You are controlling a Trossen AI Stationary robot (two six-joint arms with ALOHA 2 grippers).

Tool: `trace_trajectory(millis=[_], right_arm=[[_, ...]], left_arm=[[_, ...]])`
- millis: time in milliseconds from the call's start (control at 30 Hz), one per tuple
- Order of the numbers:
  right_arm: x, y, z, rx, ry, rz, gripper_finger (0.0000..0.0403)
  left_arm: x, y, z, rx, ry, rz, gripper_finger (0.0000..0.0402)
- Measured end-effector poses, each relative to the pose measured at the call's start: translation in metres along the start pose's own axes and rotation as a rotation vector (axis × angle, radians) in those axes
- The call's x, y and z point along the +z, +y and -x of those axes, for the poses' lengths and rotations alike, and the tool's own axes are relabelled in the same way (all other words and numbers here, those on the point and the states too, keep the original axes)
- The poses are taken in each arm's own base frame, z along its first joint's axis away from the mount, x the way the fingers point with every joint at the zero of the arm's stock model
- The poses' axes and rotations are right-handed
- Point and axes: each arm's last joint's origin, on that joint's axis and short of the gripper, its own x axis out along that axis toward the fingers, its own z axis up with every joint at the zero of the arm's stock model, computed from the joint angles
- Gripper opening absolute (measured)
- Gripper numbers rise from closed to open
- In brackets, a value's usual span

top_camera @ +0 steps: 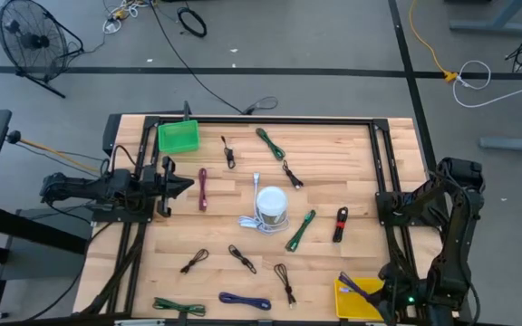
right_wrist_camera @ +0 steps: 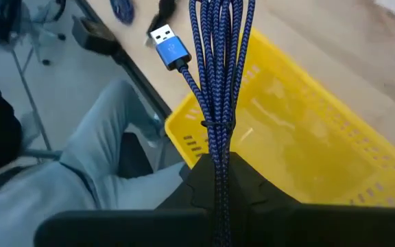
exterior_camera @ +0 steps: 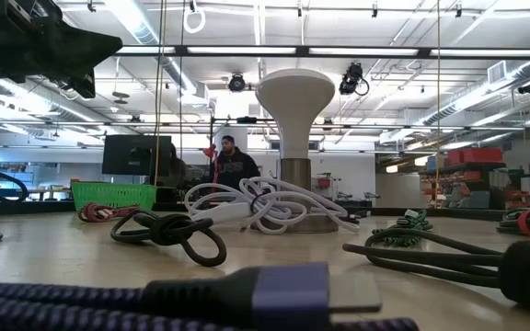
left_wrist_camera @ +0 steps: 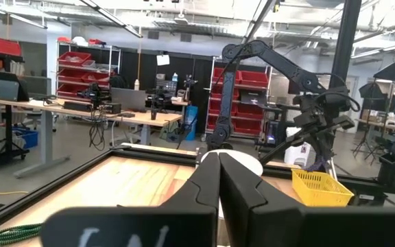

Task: Pick & Place USB Port
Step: Put the blue black charger cable into the yellow basket

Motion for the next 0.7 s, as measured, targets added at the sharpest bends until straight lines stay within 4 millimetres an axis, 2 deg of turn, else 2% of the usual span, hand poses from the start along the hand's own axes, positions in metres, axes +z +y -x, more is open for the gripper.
trace_trajectory(millis=[267,700], right_arm=[[-0.007,-0.002,-0.018,-0.057,-0.004,-0.002,0.0009],[0.006,0.002,-0.032,-0.135,0.027,0.03,0.0009]], left_arm=[[0.0,0.0,0.0,0.0,0.0,0.0,0.0007],[0.0,0.0,0.0,0.0,0.0,-0.003,0.0007]])
